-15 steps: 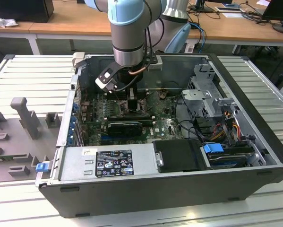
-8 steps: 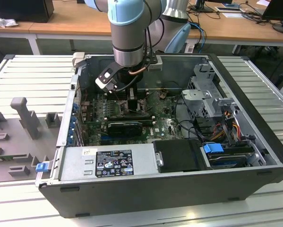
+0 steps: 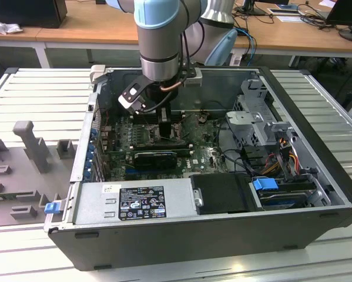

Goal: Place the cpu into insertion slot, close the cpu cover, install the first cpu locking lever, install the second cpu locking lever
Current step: 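Place the cpu into insertion slot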

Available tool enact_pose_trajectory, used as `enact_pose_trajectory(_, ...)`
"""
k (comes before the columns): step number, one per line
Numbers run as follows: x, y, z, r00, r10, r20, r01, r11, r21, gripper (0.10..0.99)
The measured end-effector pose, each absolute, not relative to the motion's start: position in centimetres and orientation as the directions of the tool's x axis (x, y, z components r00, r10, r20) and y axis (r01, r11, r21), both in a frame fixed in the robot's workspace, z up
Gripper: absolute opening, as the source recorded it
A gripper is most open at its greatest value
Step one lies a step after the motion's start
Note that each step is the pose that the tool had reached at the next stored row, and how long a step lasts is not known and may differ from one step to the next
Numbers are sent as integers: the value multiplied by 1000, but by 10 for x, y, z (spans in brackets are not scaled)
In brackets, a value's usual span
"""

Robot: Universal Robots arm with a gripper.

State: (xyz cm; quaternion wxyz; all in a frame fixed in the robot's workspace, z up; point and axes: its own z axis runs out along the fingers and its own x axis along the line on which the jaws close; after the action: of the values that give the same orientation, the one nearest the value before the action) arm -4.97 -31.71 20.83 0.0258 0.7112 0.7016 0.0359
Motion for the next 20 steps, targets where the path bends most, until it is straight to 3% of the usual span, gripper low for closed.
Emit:
enact_pose_trajectory(3, -50, -317, 216, 13, 1000, 15, 996, -14, 87, 596)
enact_pose_trajectory(4, -50, -317, 217, 13, 1000, 15, 996, -14, 87, 467)
enact_pose_trajectory(6, -50, -317, 219, 13, 1000, 15, 996, -14, 87, 345)
enact_pose_trajectory(7, -50, -317, 219, 13, 1000, 15, 996, -14, 87, 345)
enact_pose_trajectory(8, -50, -317, 220, 13, 1000, 15, 996, -14, 87, 224)
enact_pose_trajectory(10, -50, -317, 221, 13, 1000, 15, 996, -14, 87, 106)
enact_pose_trajectory(20, -50, -317, 225, 13, 1000, 15, 996, -14, 87, 106)
